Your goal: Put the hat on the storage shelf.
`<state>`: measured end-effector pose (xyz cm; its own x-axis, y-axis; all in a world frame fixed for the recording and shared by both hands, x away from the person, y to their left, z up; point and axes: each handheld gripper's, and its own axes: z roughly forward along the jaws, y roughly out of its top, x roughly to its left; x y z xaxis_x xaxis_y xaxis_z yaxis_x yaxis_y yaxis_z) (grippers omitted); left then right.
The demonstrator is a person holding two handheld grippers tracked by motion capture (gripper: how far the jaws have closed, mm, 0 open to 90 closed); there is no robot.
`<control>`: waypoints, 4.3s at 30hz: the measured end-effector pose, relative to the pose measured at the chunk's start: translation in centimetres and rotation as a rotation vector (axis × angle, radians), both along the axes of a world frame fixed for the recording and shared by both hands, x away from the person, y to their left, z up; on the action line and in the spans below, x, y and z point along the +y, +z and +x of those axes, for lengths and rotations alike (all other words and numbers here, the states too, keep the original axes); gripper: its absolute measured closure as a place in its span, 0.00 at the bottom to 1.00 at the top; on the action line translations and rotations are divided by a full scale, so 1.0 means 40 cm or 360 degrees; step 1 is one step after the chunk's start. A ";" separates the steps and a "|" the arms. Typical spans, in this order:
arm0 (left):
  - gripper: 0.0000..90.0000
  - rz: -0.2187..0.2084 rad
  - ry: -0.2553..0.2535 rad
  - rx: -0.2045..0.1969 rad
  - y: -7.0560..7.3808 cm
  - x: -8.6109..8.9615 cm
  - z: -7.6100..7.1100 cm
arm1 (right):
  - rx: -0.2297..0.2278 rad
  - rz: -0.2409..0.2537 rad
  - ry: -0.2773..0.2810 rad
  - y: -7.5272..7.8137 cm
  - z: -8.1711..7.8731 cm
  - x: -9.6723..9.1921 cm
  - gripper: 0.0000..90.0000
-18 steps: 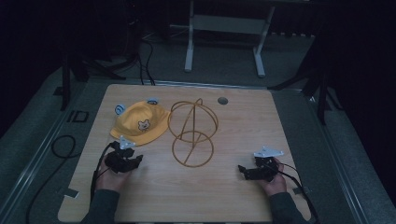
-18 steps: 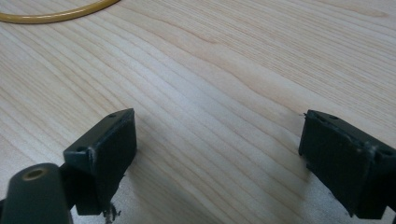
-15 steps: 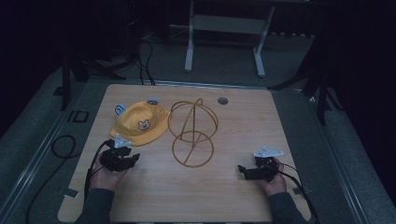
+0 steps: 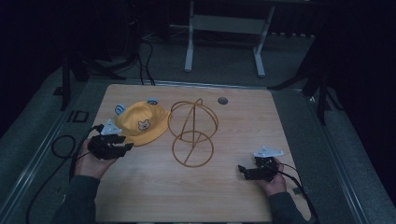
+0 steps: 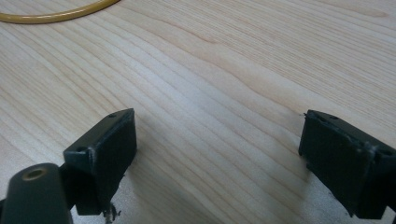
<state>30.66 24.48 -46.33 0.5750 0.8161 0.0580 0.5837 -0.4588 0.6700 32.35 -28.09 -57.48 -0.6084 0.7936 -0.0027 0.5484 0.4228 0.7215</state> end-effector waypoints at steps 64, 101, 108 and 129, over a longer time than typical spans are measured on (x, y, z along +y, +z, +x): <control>0.60 0.0162 -0.0169 0.0316 0.062 -0.008 0.444 | 0.0002 0.0001 -0.0003 0.000 -0.001 0.000 0.12; 0.90 0.0201 -0.0275 0.0257 0.179 -0.026 0.367 | 0.0003 0.0002 0.0001 0.000 -0.002 0.000 0.12; 0.90 0.0197 -0.0329 0.0222 0.231 -0.029 0.349 | 0.0002 -0.0003 0.0004 0.000 -0.002 0.000 0.12; 0.90 0.0139 -0.0508 0.0147 0.337 -0.047 0.293 | 0.0002 -0.0002 0.0003 0.000 -0.002 0.000 0.12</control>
<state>42.40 22.60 -32.86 0.8066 0.5885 0.0555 0.4578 -0.6813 0.5712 32.29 -28.10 -57.48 -0.6097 0.7926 -0.0030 0.5483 0.4246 0.7205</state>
